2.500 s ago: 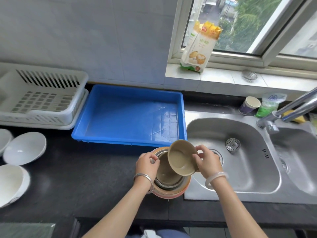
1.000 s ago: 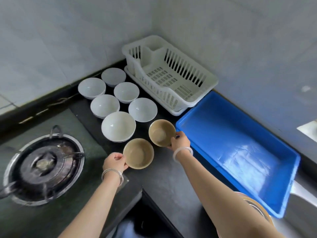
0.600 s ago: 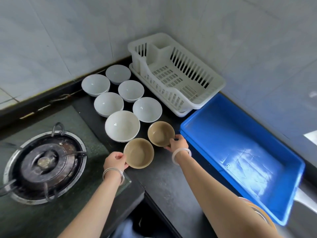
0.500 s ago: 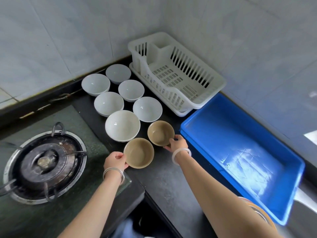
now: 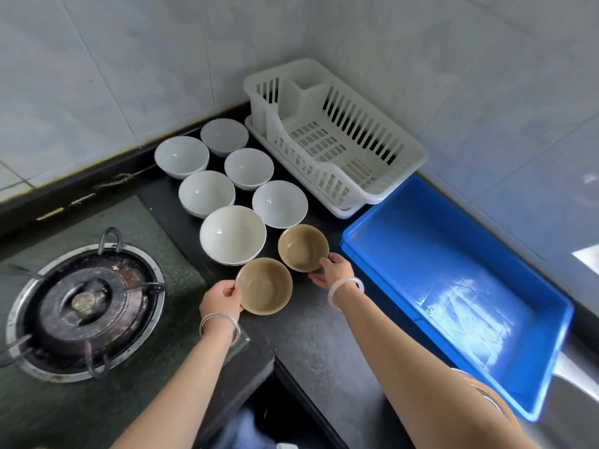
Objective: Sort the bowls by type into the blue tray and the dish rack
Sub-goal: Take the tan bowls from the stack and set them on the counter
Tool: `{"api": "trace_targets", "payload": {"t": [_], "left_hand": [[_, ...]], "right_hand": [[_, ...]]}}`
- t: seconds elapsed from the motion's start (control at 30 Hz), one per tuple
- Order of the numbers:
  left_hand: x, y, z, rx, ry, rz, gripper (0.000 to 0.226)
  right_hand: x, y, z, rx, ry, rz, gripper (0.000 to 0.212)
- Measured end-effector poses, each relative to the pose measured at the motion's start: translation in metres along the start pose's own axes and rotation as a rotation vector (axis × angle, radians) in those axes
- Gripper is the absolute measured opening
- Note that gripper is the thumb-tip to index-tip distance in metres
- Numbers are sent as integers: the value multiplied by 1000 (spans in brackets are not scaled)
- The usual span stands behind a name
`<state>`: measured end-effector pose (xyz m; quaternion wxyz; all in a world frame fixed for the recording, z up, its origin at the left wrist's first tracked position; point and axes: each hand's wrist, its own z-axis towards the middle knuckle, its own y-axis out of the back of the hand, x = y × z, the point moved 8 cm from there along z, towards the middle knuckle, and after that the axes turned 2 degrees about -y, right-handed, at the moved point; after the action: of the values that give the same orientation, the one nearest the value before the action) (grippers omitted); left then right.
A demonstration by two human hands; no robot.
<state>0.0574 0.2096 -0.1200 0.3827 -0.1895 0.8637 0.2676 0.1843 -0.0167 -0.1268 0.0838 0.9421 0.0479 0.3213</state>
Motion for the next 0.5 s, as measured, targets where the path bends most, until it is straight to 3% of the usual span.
{"api": "trace_targets", "payload": {"t": [0.33,0.5], "left_hand": [[-27,-6,-25,42,-212,327,9],[-39,-21,-45,27,-305,478,32]], "right_hand": [[4,24,-21,22,74,-59,35],[-2,67,-57,-6,253,-158,25]]}}
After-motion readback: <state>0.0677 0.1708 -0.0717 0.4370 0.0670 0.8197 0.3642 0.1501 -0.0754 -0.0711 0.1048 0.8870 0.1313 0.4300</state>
